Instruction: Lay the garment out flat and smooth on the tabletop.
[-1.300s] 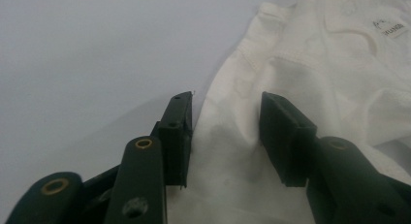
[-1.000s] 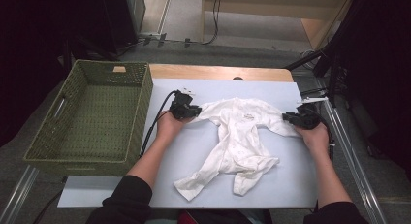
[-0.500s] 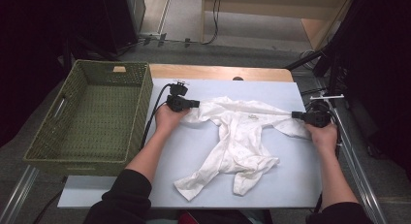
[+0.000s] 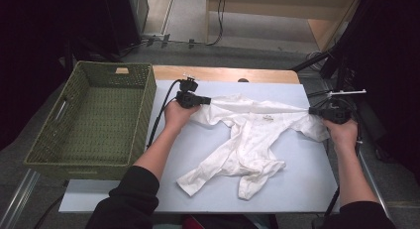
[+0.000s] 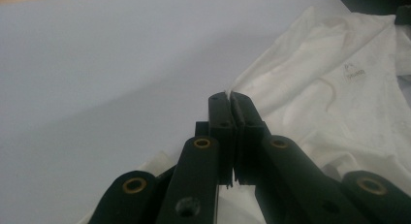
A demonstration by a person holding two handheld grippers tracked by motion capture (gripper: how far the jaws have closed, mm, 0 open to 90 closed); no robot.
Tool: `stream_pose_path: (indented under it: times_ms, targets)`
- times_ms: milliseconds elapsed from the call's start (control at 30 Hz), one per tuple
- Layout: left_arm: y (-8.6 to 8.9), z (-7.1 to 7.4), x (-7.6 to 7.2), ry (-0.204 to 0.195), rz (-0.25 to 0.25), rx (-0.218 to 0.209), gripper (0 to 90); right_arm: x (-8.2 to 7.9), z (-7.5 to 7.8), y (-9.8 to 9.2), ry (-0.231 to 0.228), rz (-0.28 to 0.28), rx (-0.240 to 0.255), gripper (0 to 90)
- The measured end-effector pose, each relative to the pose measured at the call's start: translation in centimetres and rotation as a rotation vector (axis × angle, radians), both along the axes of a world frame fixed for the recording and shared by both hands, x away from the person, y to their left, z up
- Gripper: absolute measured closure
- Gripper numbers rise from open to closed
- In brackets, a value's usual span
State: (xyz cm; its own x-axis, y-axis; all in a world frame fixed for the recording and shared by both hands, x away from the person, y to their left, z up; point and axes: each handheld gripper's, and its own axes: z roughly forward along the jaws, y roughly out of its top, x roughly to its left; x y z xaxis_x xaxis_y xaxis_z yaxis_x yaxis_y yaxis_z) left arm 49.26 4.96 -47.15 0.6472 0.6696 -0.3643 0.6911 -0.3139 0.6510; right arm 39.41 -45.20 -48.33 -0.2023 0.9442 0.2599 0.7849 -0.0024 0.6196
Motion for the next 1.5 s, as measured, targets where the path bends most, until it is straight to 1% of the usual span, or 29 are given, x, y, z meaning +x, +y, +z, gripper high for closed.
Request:
stream_pose_path:
  times_ms: [133, 267, 300, 400, 500, 567, 633, 667, 700, 733, 767, 800, 833, 867, 933, 1000, 1067, 1133, 1233, 1333, 1400, 1500]
  targets:
    - [0.1, 0.3, 0.8, 0.002, 0.014, 0.000, 89.0, 0.8, 0.8, -0.2, 0.000, 0.004, -0.017, 86.3]
    - [0.5, 0.8, 1.6, -0.003, 0.034, -0.007, 89.0, 1.9, 1.6, 0.2, -0.006, 0.007, -0.034, 86.2]
    - [0.7, 1.0, 1.8, -0.004, 0.045, -0.016, 89.0, 2.3, 1.8, 0.4, -0.007, 0.005, -0.040, 86.2]
    - [1.2, 1.4, 2.3, -0.014, 0.065, -0.017, 89.0, 3.3, 2.5, 1.1, -0.021, 0.006, -0.051, 86.1]
    - [1.5, 1.9, 2.9, -0.021, 0.075, -0.007, 89.0, 4.3, 2.9, 1.9, -0.029, 0.013, -0.071, 85.9]
    - [1.7, 2.3, 3.2, -0.026, 0.089, -0.012, 88.9, 4.8, 3.0, 2.3, -0.035, 0.006, -0.074, 85.9]
    - [1.9, 2.3, 3.5, -0.029, 0.098, -0.018, 88.7, 5.3, 3.0, 2.7, -0.031, 0.002, -0.078, 85.1]
    - [2.0, 2.3, 3.5, -0.030, 0.107, -0.023, 87.9, 5.5, 2.9, 2.9, -0.034, 0.001, -0.079, 83.2]
    - [2.1, 2.2, 3.6, -0.029, 0.111, -0.029, 83.7, 5.6, 2.8, 3.0, -0.045, -0.003, -0.082, 76.6]
    - [2.2, 2.0, 3.7, -0.018, 0.113, -0.042, 76.8, 5.7, 2.7, 3.1, -0.052, -0.010, -0.084, 70.1]
    - [2.3, 1.9, 3.8, -0.009, 0.116, -0.042, 68.9, 5.8, 2.6, 3.1, -0.061, -0.005, -0.065, 63.9]
    - [2.4, 1.8, 3.8, -0.007, 0.115, -0.038, 66.3, 5.8, 2.5, 3.1, -0.059, 0.000, -0.051, 61.7]
    - [2.5, 1.7, 3.8, -0.004, 0.112, -0.037, 62.4, 5.8, 2.4, 3.1, -0.057, 0.003, -0.049, 59.3]
    - [2.6, 1.6, 3.8, 0.006, 0.113, -0.042, 58.7, 5.8, 2.4, 3.1, -0.049, 0.005, -0.045, 56.7]
    - [2.7, 1.5, 3.7, 0.008, 0.112, -0.055, 54.9, 5.7, 2.3, 2.9, -0.038, 0.013, -0.045, 52.5]
    - [2.8, 1.3, 3.5, 0.008, 0.115, -0.059, 52.7, 5.5, 2.1, 2.6, -0.027, 0.015, -0.038, 50.9]
    - [2.9, 1.2, 3.4, 0.007, 0.110, -0.048, 49.7, 5.2, 2.0, 2.2, -0.023, 0.008, -0.029, 50.5]
    - [2.9, 1.1, 3.3, 0.007, 0.102, -0.041, 48.9, 4.8, 1.8, 1.9, -0.022, -0.006, -0.025, 50.5]
    - [2.9, 0.9, 2.9, 0.010, 0.091, -0.035, 47.2, 4.3, 1.4, 1.4, -0.015, -0.010, -0.026, 50.2]
    - [2.9, 0.8, 2.5, 0.010, 0.082, -0.038, 47.2, 3.8, 1.0, 1.0, -0.011, -0.026, -0.013, 50.0]
    - [2.8, 0.7, 2.3, 0.006, 0.071, -0.028, 47.1, 3.4, 0.9, 0.8, -0.010, -0.024, -0.010, 50.0]
    - [2.7, 0.8, 1.9, 0.007, 0.058, -0.030, 45.7, 2.7, 0.9, 0.6, -0.015, -0.030, -0.011, 50.0]
